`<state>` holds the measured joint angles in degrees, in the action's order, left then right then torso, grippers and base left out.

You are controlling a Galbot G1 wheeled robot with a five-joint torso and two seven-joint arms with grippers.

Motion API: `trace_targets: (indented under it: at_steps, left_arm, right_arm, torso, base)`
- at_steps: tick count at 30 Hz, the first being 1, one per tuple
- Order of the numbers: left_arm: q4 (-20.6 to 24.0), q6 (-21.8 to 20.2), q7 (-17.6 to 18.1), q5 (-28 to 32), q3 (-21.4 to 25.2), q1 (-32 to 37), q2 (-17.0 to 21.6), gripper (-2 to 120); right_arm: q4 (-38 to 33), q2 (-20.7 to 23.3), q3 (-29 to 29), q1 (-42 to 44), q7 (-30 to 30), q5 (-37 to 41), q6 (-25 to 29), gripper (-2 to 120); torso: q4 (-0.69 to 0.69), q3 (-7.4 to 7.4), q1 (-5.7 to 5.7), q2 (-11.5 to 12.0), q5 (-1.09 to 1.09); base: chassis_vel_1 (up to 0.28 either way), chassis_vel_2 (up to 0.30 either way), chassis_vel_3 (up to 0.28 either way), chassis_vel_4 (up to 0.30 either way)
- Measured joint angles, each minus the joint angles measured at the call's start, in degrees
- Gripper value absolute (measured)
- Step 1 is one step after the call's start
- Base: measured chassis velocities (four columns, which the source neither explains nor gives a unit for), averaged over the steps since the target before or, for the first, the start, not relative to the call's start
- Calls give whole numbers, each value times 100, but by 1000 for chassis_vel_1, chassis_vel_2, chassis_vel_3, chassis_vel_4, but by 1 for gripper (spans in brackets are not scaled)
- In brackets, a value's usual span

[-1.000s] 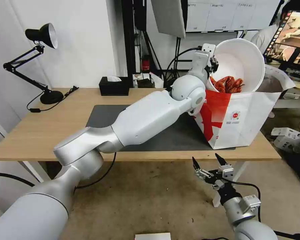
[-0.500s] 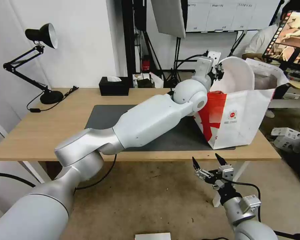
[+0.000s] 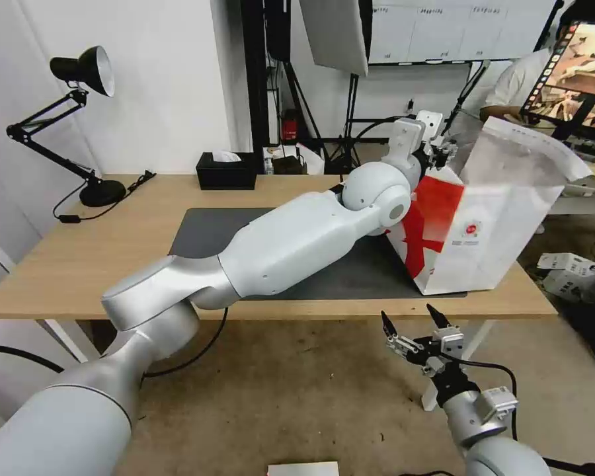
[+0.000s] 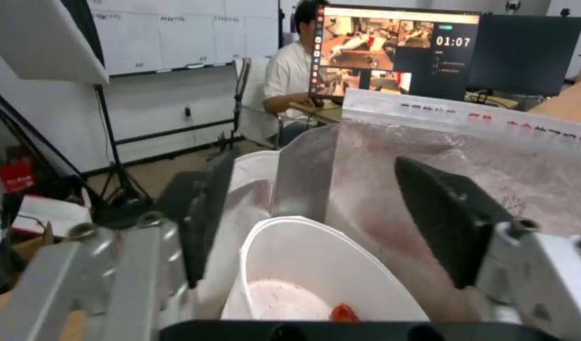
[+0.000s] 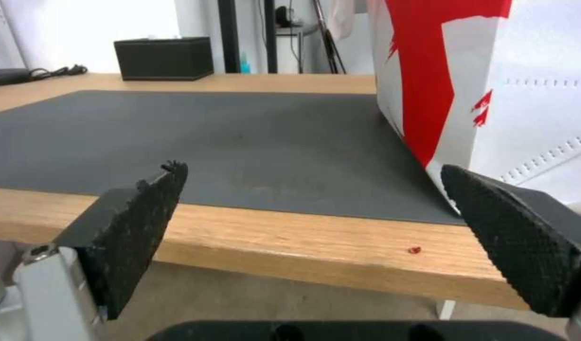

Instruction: Pick up the trash from the table and place it into the takeout bag.

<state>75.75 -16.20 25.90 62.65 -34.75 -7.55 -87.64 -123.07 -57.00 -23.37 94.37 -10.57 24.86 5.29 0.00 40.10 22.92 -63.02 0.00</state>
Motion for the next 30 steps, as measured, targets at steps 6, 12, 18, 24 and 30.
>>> trace_targets:
  at_steps: [6, 12, 18, 24, 30]
  left_arm:
    - [325, 192, 161, -19, 31, 91, 406, 98]
    - [922, 312, 189, -218, 99, 445, 1050, 100]
    - [2021, 347, 190, -574, 637, 1507, 1866, 100]
    - [2963, 275, 352, -1218, 1637, 2784, 2593, 100]
    - [3891, 326, 18, -2250, 3368, 5281, 3410, 100]
  right_arm:
    - [0, 0, 0, 0, 0, 0, 0, 100]
    - [0, 0, 0, 0, 0, 0, 0, 100]
    - [0, 0, -1, 0, 0, 0, 0, 100]
    - [0, 0, -1, -1, 0, 0, 0, 100]
    - [0, 0, -1, -1, 0, 0, 0, 100]
  torso:
    - [-1, 0, 0, 0, 0]
    - [2, 0, 0, 0, -2]
    - [-2, 0, 0, -1, -2]
    - [-1, -1, 0, -1, -2]
    - [4, 0, 0, -1, -5]
  base:
    - [0, 0, 0, 0]
    - [0, 0, 0, 0]
    - [0, 0, 0, 0]
    - [0, 0, 0, 0]
    - [0, 0, 0, 0]
